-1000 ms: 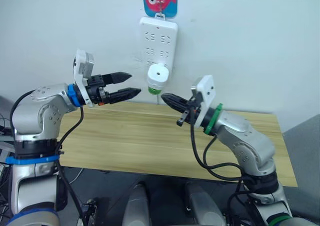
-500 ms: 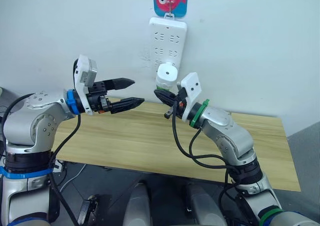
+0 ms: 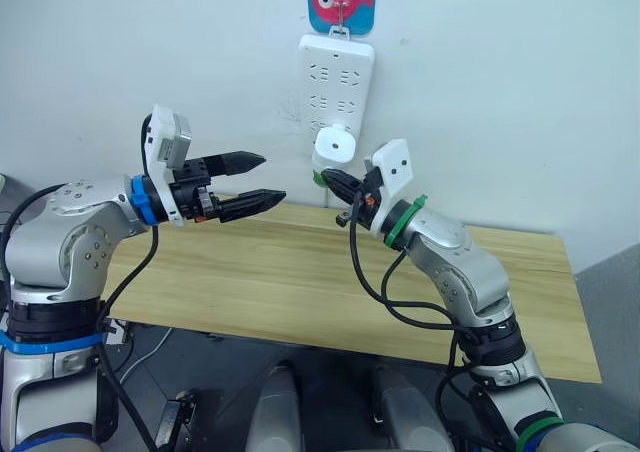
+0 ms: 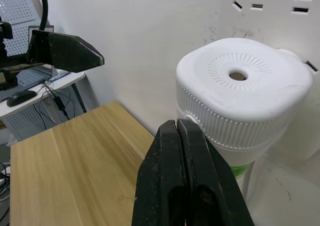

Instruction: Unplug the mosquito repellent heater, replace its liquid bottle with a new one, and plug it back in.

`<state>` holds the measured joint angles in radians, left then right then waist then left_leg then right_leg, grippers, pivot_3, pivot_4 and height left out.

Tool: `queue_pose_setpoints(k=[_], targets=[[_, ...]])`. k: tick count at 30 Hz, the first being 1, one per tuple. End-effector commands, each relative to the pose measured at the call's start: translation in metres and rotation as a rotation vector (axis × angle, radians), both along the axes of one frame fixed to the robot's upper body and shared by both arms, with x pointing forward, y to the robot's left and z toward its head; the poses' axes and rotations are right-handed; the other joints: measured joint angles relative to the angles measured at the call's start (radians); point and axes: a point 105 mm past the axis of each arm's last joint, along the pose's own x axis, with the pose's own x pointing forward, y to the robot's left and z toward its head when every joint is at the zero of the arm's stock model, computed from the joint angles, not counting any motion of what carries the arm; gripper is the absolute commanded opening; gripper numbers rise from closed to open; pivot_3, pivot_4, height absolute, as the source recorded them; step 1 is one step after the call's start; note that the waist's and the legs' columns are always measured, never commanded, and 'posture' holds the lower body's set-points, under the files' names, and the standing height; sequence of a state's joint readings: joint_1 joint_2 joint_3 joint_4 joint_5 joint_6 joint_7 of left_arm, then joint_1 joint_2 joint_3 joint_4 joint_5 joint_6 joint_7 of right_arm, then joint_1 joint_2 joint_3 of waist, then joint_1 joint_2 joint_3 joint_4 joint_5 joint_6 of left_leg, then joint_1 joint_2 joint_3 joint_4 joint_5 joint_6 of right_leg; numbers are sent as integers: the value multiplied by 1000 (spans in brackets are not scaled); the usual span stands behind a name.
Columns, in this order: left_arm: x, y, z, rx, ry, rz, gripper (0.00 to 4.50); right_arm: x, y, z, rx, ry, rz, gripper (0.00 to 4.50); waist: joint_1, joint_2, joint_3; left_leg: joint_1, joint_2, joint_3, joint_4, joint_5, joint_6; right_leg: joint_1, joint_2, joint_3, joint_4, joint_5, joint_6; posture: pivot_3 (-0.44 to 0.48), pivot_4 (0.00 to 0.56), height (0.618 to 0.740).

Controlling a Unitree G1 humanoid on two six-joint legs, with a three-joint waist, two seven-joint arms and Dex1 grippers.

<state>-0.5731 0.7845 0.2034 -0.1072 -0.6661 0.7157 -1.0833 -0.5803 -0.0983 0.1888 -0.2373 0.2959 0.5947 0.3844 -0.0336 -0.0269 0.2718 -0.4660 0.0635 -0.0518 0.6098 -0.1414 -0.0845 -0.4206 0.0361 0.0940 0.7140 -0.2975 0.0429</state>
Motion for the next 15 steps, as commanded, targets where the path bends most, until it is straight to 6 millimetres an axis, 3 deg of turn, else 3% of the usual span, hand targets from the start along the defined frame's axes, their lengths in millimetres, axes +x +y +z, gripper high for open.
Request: queue_pose_setpoints(k=[1, 8, 15], targets=[[-3, 1, 11, 11, -49, -5, 4500, 1, -5, 14, 21, -54, -23, 27, 0, 0, 0, 0, 0, 0, 0, 0, 0, 0, 0, 0, 0, 0, 0, 36, 238, 740], [-2, 1, 10, 12, -50, -5, 4500, 5, -12, 15, 34, -46, -53, 27, 1, 0, 0, 0, 0, 0, 0, 0, 0, 0, 0, 0, 0, 0, 0, 36, 238, 740], [0, 1, 10, 13, -49, -3, 4500, 19, -31, 14, 67, -11, -168, 27, 2, 0, 0, 0, 0, 0, 1, 0, 0, 0, 0, 0, 1, 0, 0, 25, 240, 740]])
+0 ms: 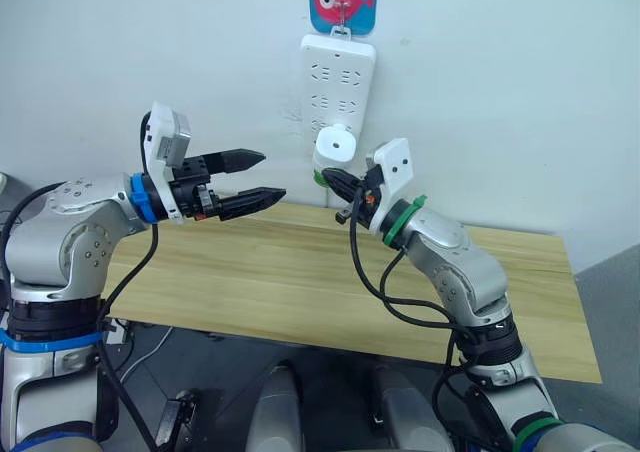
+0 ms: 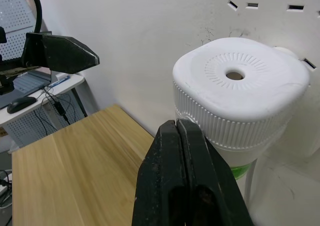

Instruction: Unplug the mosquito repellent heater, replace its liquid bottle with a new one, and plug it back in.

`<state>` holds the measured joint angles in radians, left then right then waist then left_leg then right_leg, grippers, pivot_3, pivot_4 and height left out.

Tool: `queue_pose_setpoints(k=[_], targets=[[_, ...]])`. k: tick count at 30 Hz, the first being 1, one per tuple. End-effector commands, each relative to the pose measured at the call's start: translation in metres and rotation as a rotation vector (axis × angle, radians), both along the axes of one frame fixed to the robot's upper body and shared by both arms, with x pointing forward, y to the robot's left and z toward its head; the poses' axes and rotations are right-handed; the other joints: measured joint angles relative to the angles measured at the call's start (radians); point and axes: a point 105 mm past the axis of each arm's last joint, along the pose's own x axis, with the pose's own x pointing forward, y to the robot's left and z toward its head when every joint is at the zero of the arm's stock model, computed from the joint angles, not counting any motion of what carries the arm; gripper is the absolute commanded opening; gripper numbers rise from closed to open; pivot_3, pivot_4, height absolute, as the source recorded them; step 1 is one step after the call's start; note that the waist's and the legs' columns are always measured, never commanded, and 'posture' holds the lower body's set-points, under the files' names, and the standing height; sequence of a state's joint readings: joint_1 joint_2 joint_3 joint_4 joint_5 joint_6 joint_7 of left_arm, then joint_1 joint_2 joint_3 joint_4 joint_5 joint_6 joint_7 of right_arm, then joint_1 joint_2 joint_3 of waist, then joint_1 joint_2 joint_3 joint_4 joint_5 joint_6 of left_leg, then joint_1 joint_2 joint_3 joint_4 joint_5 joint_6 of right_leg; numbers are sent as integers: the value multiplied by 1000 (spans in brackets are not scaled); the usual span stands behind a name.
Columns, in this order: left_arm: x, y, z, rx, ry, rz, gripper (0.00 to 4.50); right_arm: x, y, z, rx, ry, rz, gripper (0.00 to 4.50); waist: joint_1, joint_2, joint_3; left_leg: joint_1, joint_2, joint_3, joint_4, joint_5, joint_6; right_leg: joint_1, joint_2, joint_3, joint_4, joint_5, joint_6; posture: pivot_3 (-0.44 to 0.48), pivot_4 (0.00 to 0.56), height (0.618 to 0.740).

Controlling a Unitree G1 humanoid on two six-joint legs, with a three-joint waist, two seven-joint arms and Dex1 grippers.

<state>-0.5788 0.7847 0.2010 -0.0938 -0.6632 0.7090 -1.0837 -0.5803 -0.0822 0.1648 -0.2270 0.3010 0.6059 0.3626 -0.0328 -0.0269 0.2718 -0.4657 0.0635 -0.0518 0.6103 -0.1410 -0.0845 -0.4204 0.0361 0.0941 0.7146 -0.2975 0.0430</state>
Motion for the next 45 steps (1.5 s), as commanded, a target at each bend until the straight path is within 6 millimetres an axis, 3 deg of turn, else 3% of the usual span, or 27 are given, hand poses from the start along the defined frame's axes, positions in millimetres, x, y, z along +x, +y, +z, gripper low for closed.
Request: queue_pose_setpoints(k=[1, 34, 45], targets=[[-2, 0, 9, 15, -48, -8, 4500, 16, -28, 14, 38, -35, -149, 27, 2, 0, 0, 0, 0, 0, 0, 0, 0, 0, 0, 0, 0, 0, 0, 25, 240, 740], [1, 0, 9, 20, -51, -13, 4500, 26, -68, 15, 89, 6, -316, 27, 8, 0, 0, -1, -1, 1, 0, 9, 3, 2, -1, 0, 0, 1, -1, 17, 241, 740], [2, 0, 9, 22, -53, -16, 4500, 3, -46, 14, 63, -2, -152, 27, 4, 0, 0, -1, -1, 2, 0, 9, 3, 2, -2, 0, 0, 1, -1, 15, 240, 740]])
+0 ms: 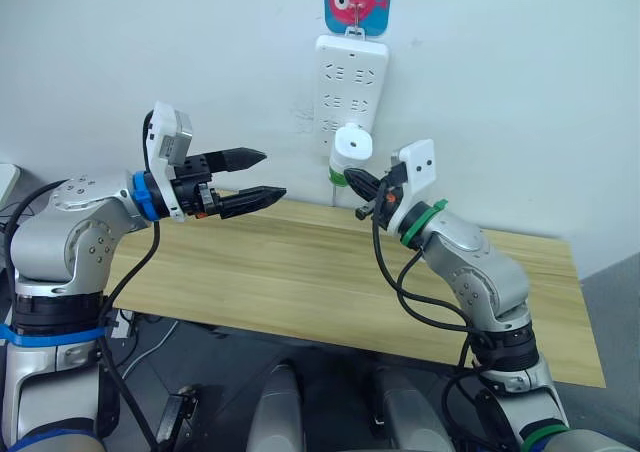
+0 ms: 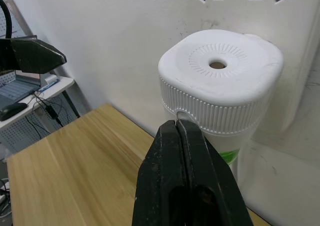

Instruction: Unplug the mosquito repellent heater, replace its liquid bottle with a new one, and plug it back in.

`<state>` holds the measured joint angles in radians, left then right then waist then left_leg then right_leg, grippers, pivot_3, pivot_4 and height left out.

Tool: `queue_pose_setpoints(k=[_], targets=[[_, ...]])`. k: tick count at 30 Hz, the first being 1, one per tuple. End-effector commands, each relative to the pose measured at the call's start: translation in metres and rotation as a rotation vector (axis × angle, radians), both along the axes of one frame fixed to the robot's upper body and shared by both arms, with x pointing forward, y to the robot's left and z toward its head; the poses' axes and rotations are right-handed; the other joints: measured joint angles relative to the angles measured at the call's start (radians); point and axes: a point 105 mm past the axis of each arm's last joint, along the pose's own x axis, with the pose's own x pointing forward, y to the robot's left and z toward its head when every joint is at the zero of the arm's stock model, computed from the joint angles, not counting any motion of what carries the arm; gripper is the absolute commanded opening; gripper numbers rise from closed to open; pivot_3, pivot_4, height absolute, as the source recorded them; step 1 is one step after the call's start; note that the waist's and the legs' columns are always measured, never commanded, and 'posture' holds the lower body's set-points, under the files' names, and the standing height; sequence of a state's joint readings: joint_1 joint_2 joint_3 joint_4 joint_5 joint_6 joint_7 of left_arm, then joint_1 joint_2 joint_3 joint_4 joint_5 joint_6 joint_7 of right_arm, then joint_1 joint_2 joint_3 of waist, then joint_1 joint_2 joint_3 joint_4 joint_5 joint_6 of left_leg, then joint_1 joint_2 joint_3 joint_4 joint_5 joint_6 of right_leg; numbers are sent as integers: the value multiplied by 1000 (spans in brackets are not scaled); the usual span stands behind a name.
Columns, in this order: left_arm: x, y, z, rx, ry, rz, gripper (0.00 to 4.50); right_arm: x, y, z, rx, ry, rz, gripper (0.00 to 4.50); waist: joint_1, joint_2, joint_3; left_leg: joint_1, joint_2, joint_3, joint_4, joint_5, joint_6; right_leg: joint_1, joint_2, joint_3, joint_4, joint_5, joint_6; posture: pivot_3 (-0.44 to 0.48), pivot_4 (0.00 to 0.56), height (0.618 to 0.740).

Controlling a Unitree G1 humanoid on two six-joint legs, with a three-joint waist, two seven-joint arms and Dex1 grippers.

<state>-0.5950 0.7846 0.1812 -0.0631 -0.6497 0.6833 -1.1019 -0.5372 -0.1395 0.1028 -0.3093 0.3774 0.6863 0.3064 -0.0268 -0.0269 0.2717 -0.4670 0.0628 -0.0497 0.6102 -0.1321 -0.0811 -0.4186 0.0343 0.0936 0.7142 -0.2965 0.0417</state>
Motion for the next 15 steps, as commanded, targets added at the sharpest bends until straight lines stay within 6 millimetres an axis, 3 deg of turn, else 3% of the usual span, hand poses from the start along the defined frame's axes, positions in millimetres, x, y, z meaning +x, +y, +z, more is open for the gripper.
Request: queue_pose_setpoints(k=[1, 15], targets=[[-1, 0, 10, 14, -50, -5, 4500, 3, -18, 16, 38, -54, -72, 27, -3, 0, 0, 0, 0, 0, 0, 0, 0, 0, 0, 0, 0, 0, 0, 15, 240, 740], [0, -1, 10, 15, -58, -5, 4500, 7, -19, 18, 50, -59, -87, 27, -3, 0, 0, 0, 0, 0, 0, 0, 0, -1, 0, 0, 0, 0, 0, 14, 229, 740]])
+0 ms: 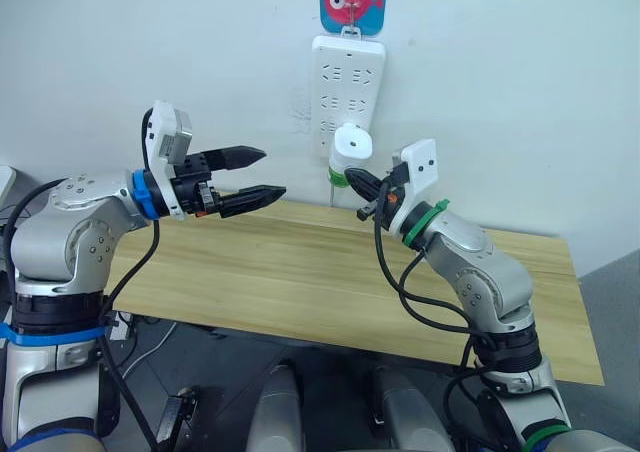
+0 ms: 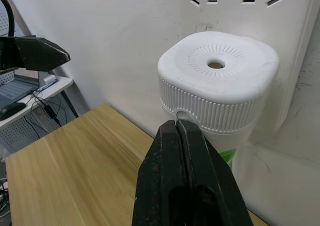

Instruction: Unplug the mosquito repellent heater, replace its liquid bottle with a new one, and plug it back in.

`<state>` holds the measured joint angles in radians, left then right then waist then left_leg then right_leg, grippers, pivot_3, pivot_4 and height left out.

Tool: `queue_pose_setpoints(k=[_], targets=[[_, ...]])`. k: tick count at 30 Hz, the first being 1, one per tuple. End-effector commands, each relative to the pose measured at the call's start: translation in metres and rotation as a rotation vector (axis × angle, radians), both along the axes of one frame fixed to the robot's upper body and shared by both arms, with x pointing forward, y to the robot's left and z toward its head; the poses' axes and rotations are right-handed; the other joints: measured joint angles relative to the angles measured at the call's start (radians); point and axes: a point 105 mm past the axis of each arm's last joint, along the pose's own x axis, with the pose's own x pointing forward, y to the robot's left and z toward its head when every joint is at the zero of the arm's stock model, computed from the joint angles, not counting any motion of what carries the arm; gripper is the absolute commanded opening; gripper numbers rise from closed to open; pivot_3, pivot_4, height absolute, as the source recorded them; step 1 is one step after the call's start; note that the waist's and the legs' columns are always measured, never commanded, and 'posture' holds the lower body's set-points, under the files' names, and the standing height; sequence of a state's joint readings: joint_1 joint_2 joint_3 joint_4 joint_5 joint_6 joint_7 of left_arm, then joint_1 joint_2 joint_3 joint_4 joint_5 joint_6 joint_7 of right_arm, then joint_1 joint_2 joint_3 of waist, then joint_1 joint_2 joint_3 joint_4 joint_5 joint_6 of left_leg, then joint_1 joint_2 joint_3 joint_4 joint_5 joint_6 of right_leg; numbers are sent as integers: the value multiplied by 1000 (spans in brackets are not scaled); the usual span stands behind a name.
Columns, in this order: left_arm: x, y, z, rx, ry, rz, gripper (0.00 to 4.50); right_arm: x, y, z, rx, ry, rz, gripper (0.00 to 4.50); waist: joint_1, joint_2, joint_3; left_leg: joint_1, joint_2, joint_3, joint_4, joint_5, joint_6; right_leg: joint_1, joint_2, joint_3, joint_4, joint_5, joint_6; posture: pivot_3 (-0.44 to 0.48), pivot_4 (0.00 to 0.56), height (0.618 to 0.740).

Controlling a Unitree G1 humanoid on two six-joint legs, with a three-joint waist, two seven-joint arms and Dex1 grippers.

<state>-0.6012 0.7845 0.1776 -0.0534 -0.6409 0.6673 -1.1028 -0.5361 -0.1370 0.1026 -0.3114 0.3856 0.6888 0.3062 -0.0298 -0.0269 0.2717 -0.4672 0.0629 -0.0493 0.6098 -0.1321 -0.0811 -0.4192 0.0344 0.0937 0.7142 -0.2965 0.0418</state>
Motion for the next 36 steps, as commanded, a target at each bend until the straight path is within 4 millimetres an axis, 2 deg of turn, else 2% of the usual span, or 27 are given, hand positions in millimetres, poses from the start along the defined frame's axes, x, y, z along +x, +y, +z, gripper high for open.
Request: queue_pose_setpoints(k=[1, 3, 6, 8, 11, 14, 17, 22, 28, 32, 36], targets=[[-1, -2, 9, 11, -46, -10, 4500, 8, -20, 19, 43, -64, -91, 27, 0, 0, 0, 0, 0, 0, 0, 0, 0, 0, 0, 0, 0, 0, 0, 14, 229, 740], [-1, -2, 9, 11, -45, -11, 4500, 1, -13, 19, 37, -66, -28, 27, 0, 0, 0, 0, 0, 0, 0, 0, 0, 0, 0, 0, 0, 0, 0, 15, 228, 740], [-2, -1, 7, 18, -37, -10, 4500, -26, 7, 14, 5, -24, 189, 27, 0, 0, 0, 0, 0, 0, 0, 0, 0, 0, 0, 0, 0, 0, 0, 14, 229, 740], [-2, 1, 5, 23, -30, -2, 4500, -46, 11, 15, -30, -23, 305, 27, -1, 0, 0, -1, 0, 1, -1, 0, 0, -1, 0, 0, -1, 0, 0, 17, 230, 740], [-1, 5, 2, 32, -20, 12, 4500, -58, 0, 17, -92, -32, 365, 27, -2, 0, 0, -1, 0, 0, -5, 0, 0, -2, 0, -1, -1, 0, 0, 18, 231, 740], [-1, 13, -3, 56, -2, 43, 4500, -55, -27, 18, -150, -31, 336, 27, -2, 0, 0, 0, 1, 0, -6, -1, 0, -2, 0, -2, -1, -1, 0, 20, 232, 740], [-1, 24, -4, 79, -2, 88, 4500, -47, -57, 19, -198, -36, 277, 592, -2, 0, 0, 0, 1, 0, -5, 0, 0, -2, 0, -1, -1, -1, 0, 18, 233, 740], [2, 48, -8, 184, -25, 189, 4500, -43, -98, 24, -256, -56, 224, 2328, -2, 0, 0, 0, 1, 0, -5, -1, 0, -1, 0, -1, -2, -1, 0, 16, 232, 740], [6, 70, -6, 252, -54, 260, 4500, -48, -119, 31, -296, -61, 231, 4488, -3, 0, 0, 0, 1, 1, -6, -1, 0, -2, 0, 0, -2, -1, 0, 13, 231, 740], [11, 76, -4, 267, -74, 283, 4500, -51, -129, 33, -307, -48, 230, 4488, -3, 0, 0, 0, 0, 1, -5, -1, 0, -2, 0, 0, -2, -1, 0, 15, 229, 740], [11, 77, -3, 247, -80, 275, 4500, -57, -130, 30, -338, -26, 248, 4488, -3, 0, 0, 0, 0, 1, -5, -1, 0, -2, 0, 0, -2, -1, 0, 11, 232, 740]])
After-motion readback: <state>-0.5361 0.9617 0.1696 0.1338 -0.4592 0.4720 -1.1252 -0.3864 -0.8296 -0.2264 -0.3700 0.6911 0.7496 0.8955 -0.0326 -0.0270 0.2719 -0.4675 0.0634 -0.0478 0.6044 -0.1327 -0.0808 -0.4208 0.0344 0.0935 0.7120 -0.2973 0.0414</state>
